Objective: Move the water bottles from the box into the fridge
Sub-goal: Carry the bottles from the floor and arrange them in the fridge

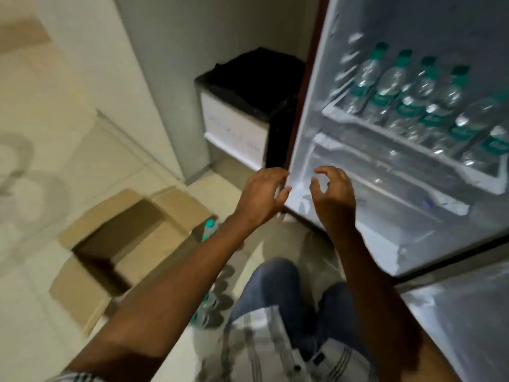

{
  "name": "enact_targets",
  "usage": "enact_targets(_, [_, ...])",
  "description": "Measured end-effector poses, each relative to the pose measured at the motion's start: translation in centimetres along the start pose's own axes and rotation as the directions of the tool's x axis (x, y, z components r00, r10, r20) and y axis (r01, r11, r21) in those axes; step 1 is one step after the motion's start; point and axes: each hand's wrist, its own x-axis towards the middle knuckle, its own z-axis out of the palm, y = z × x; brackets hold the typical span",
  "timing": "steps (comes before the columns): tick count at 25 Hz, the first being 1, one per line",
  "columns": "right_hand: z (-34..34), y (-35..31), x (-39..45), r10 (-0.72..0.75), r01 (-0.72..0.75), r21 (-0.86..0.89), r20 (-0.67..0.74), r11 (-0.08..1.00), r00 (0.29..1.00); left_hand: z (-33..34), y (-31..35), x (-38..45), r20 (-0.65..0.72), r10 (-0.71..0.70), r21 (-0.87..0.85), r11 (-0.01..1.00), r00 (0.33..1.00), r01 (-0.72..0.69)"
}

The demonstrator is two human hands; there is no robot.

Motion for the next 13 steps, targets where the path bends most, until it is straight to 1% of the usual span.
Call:
enact_targets(1, [1.5, -0.2, -1.9, 0.014, -0.014, -0.008, 0.058, 1.000, 0.998, 0.0, -1.3, -2.7, 0.023, -0.061, 0.012, 0.998, 0.998, 0.061])
enact_targets(3, [4.7, -1.0, -5.8, 0.055, -0.056, -0.005, 0.246, 0.998, 0.968, -0.3, -4.0, -8.3, 0.071, -0.203, 0.041, 0.979, 0.977, 0.200])
enact_targets(5, [7.2, -1.8, -9.2, 0.027, -0.038, 0.022, 0.388, 0.999, 0.921, -0.6, -6.1, -13.2, 0.081, -0.299, 0.043, 0.954, 0.951, 0.297])
enact_targets(7, [9.5, -2.8, -12.1, -0.034, 0.008, 0.058, 0.467, 0.998, 0.884, -1.1, -7.8, -17.6, 0.066, -0.399, 0.042, 0.917, 0.915, 0.397])
enact_targets(9, [11.5, -3.7, -14.5, -0.070, 0.045, 0.060, 0.533, 0.997, 0.843, -1.9, -9.2, -21.6, 0.040, -0.508, 0.038, 0.861, 0.861, 0.506])
enact_targets(11, [13.1, -4.5, -16.9, -0.091, 0.074, 0.053, 0.605, 0.996, 0.791, -2.7, -10.5, -25.5, -0.001, -0.621, 0.010, 0.784, 0.784, 0.621])
enact_targets(13, [14.5, -5.2, -19.1, -0.145, 0.113, 0.092, 0.670, 0.989, 0.728, -3.4, -11.6, -29.1, -0.048, -0.704, -0.011, 0.709, 0.708, 0.705])
